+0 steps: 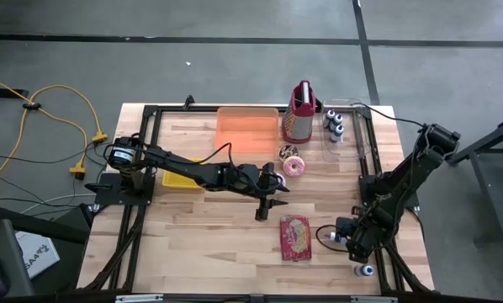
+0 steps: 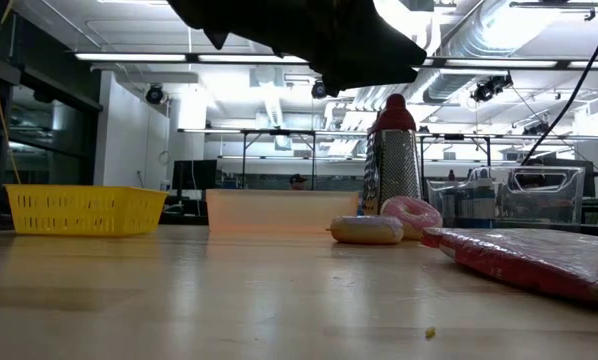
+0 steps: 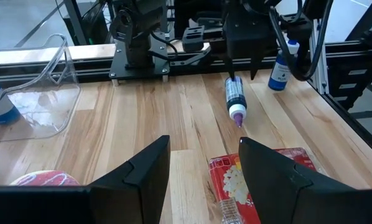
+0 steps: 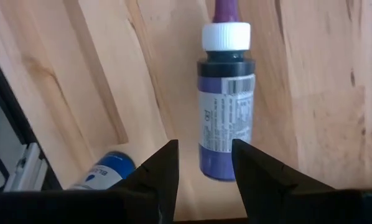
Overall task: Pick & Place Food Item
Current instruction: Put the violet food coloring bottle into the transparent bin
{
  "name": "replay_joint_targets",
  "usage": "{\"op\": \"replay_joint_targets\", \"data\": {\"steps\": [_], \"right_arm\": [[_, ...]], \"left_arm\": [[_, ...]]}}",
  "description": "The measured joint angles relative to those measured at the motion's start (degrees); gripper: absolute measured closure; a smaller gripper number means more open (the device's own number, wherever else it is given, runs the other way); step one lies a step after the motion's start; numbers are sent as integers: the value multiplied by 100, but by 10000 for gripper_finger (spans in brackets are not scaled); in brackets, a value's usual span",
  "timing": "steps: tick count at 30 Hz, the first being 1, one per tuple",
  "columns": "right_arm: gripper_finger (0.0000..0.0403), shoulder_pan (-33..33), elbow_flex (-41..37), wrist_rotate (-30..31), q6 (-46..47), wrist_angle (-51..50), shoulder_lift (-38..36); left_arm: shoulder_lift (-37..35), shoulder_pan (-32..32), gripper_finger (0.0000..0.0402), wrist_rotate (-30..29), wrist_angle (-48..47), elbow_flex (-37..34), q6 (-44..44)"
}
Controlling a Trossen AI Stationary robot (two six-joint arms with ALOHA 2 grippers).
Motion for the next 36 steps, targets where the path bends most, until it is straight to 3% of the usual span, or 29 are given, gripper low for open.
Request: {"op": "replay_joint_targets", "data": {"steps": [13,20,26,36], "right_arm": [[268,0,0,252,134,-12,0],[268,0,0,-117,-237,79,0],[267,-10,0,200,-191,24,-1],[182,-28,0,232,-175,-20,-2]], "left_arm": [[1,1,215,-1,0,0,0],[2,0,215,-2,2,0,0],[2,2,215,0,0,0,2],[2,1,215,-2,1,0,2]]}}
